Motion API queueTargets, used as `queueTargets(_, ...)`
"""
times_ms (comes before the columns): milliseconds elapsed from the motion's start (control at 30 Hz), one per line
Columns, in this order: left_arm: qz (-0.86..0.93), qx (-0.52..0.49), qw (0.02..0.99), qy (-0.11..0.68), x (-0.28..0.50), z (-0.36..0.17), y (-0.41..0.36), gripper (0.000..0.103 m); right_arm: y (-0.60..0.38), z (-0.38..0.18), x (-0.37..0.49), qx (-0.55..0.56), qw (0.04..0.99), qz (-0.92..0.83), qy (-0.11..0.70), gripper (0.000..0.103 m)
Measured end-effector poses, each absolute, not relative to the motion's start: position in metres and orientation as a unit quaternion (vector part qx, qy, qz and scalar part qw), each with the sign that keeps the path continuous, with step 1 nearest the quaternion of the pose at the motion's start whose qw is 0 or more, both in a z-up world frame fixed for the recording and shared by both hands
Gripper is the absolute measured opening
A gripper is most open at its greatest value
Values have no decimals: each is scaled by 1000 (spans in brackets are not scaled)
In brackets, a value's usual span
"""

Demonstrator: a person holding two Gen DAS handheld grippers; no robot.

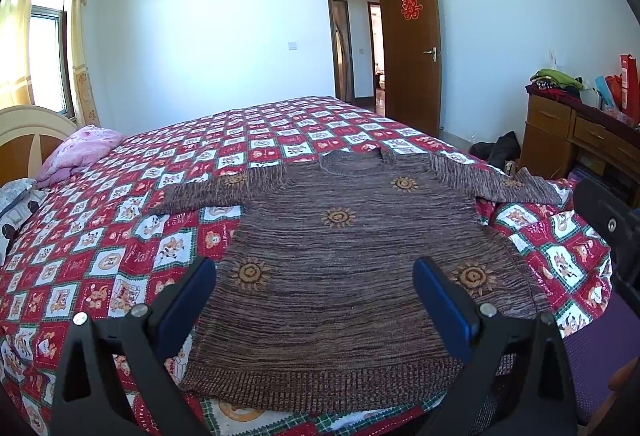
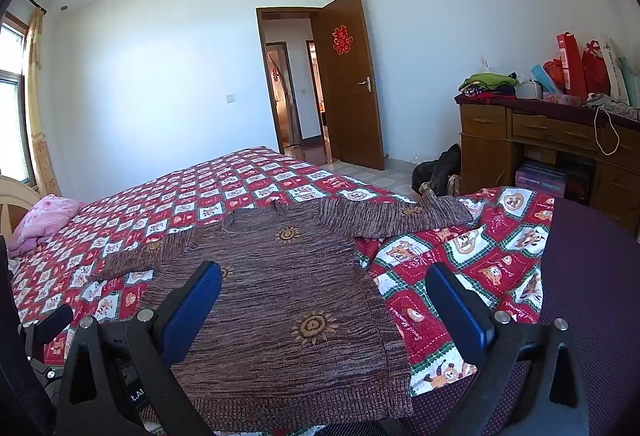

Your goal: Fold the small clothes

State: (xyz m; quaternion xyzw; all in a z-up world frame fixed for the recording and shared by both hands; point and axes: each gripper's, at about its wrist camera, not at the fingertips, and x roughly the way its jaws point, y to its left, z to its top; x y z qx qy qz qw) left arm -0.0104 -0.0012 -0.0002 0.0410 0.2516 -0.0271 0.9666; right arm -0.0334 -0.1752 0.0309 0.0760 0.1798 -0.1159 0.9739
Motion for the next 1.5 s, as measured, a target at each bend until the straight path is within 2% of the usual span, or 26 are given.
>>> queueTargets(1500, -30, 27, 963, 266, -8, -4, 0, 101, -177, 28, -32, 78, 972, -116, 187, 102)
